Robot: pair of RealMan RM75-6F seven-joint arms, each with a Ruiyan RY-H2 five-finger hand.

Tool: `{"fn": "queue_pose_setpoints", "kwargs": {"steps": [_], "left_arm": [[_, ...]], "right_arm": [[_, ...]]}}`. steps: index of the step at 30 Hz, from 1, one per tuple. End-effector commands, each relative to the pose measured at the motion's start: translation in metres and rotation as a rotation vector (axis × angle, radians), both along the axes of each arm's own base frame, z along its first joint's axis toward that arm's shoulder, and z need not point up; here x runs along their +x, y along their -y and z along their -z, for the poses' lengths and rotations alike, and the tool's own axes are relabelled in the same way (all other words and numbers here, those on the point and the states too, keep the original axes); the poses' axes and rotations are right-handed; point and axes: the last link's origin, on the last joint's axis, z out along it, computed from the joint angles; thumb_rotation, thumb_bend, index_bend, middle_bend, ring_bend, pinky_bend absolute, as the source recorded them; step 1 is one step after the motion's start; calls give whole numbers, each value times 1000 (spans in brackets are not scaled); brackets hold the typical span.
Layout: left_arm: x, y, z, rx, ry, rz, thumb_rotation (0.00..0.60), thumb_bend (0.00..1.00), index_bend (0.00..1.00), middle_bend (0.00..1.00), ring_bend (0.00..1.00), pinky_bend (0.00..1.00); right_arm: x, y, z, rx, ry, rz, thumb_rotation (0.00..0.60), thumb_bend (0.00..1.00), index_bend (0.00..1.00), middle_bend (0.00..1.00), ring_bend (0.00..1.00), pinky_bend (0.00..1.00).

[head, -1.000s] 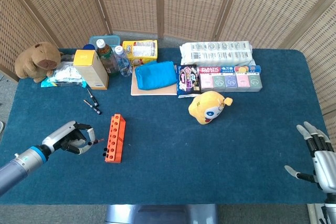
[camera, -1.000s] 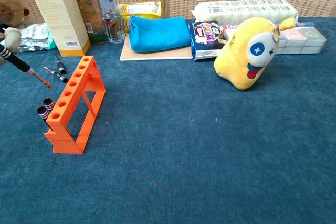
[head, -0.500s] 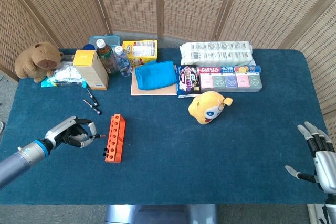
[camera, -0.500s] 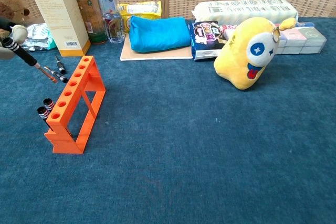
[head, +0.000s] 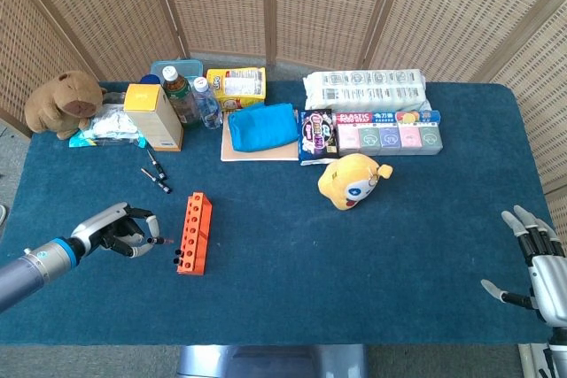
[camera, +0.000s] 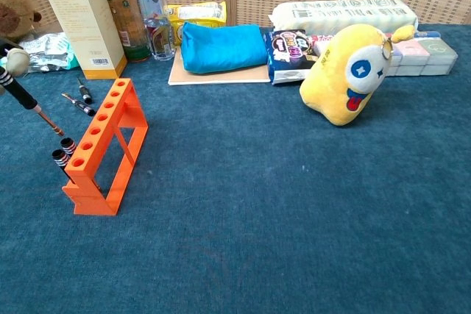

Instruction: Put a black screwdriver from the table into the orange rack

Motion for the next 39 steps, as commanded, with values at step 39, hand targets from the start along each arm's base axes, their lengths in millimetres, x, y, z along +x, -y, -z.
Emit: {"fn": "queue_pose_setpoints", "kwargs": {"steps": [39], "left_arm": [[-3,-11,21,-35,34,-29,600,379,575,1000,1000,1000]], "right_arm": [[-1,1,-2,2,7,5,600,127,37,24,0,0]]}}
